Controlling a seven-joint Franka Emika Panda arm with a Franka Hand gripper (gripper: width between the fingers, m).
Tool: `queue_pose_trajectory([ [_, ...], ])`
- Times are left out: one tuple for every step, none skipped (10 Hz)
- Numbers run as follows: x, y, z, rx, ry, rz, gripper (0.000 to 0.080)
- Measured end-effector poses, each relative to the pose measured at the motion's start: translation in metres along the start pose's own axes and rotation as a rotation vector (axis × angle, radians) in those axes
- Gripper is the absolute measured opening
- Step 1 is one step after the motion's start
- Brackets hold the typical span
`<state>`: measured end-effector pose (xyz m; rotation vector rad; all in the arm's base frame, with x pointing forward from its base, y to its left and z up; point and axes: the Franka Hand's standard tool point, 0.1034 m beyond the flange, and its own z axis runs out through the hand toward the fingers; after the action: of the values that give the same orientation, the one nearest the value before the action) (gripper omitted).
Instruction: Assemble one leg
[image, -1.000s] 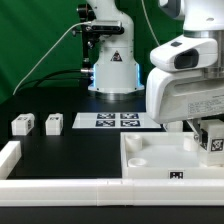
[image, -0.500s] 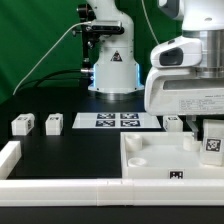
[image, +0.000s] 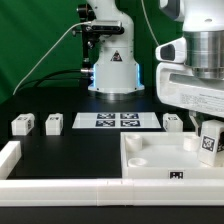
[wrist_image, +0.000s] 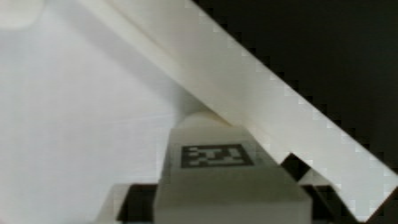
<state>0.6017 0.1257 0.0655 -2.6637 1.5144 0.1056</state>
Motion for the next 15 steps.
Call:
queue_pose_trajectory([
  [-0.0017,-0.0008,0.0000,0.002,-0.004,0.200,0.0297],
  [-0.0027,-0.0013,0.0001,0.003,-0.005,0.301,0.0297],
  [-0.0034,-0.0016,0.0002,0.004,-0.009,0.407,0.0297],
  [-0.0030,-0.0016,0.0003,0.004,-0.008,0.419,0.0309],
  [-0.0030,-0.0014,0.0006,0.004,-0.008,0.349,0.0309],
  [-0.0042,-0.0016,0.0010,0.003,-0.008,0.347,0.0497],
  [-0.0037,-0.0014,0.0010,0.003,-0.006,0.259,0.0604],
  [-0.0030,-0.0011,0.0011,0.003,-0.006,0.134,0.0604],
  [-0.0024,-0.0006,0.0016,0.003,-0.006,-0.003,0.0639],
  [-0.0024,-0.0005,0.0018,0.002,-0.005,-0.098,0.0639],
  [-0.0022,-0.0004,0.0019,0.002,-0.004,-0.239,0.0648],
  [-0.0023,-0.0004,0.0019,0.002,-0.004,-0.315,0.0648],
  [-0.0020,-0.0003,0.0020,0.002,-0.004,-0.453,0.0649],
  [-0.0016,0.0000,0.0022,0.001,-0.004,-0.545,0.0649],
  [0.0003,0.0007,0.0022,0.002,-0.004,-0.680,0.0649],
])
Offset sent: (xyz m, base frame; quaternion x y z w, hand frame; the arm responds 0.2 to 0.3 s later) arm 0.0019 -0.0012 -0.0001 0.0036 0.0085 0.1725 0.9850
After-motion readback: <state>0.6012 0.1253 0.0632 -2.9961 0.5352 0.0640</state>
